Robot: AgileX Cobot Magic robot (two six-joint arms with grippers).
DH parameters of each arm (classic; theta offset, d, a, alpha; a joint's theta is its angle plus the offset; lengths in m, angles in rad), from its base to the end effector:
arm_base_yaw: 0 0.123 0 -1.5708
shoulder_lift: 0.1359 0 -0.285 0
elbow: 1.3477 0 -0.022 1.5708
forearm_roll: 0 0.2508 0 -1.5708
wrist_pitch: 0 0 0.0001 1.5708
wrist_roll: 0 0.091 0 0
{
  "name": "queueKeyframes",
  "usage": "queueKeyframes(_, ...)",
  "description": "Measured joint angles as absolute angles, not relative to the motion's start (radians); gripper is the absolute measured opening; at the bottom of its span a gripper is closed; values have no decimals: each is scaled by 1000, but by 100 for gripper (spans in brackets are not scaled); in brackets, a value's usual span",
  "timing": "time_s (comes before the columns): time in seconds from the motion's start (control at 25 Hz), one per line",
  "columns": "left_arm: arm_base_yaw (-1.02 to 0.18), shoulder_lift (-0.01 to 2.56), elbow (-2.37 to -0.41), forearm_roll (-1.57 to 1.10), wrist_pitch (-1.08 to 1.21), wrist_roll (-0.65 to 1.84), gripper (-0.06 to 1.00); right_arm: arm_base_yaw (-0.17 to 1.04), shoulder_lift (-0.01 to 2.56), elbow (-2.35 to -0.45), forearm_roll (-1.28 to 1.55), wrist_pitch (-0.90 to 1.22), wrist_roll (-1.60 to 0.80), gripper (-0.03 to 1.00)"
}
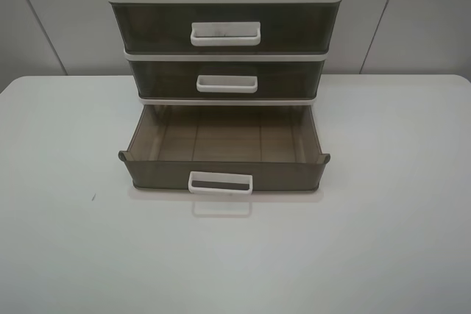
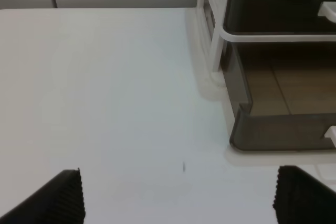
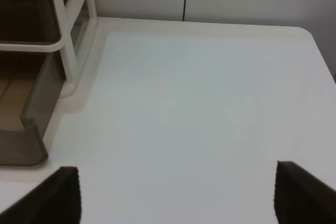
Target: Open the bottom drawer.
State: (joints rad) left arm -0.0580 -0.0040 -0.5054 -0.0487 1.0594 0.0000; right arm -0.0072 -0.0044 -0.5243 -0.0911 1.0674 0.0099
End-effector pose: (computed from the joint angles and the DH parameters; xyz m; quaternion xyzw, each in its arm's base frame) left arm -0.0063 -0.0035 0.2789 0.0257 0.8498 -0.0396 0.5250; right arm -0.0089 -0.0072 0.2837 0.0098 0.8465 -0.0447 0.5304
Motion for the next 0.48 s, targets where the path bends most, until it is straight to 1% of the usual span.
queueKeyframes(0.12, -58, -4, -505, -49, 1059, 0, 74, -10, -4, -524, -91, 1067, 10, 74)
queueKeyframes(0.32, -58, -4, -505, -49, 1059, 0, 74, -63, -4, -524, -90, 1067, 10, 74)
queueKeyframes(0.48, -58, -4, -505, -49, 1059, 0, 74, -65, -4, -524, -90, 1067, 10, 74)
